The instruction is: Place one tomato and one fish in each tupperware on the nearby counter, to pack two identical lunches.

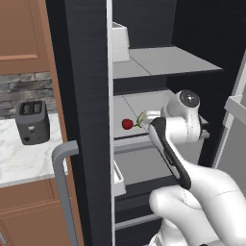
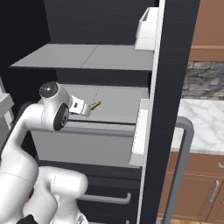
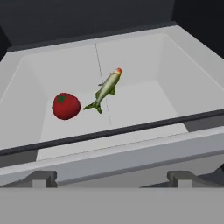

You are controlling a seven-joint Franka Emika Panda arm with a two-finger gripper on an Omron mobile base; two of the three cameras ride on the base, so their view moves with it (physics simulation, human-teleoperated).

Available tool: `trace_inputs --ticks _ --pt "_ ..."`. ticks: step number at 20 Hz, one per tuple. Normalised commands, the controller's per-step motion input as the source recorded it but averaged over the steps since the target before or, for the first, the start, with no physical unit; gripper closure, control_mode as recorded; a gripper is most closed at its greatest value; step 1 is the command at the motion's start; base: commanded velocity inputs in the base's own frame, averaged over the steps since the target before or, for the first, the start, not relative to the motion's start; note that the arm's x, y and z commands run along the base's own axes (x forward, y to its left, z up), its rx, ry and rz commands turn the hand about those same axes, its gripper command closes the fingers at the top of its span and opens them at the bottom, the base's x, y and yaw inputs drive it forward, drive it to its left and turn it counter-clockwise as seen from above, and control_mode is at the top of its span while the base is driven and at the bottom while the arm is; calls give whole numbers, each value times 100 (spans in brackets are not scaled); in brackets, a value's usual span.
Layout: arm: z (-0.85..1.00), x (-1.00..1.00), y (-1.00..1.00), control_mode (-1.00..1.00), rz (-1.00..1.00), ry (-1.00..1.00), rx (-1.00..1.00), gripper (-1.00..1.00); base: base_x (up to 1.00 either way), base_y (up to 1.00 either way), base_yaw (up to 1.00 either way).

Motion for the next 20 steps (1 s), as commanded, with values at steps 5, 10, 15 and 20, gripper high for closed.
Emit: trace_inputs --ticks 5,10,15,20 --pt "-19 42 5 -100 -3 0 0 -100 0 0 0" --pt "-22 45 0 -100 -2 0 0 -100 0 0 0" --pt "-28 48 0 -100 -1 0 0 -100 0 0 0" --pt "-25 51 0 -100 -2 0 0 -100 0 0 0"
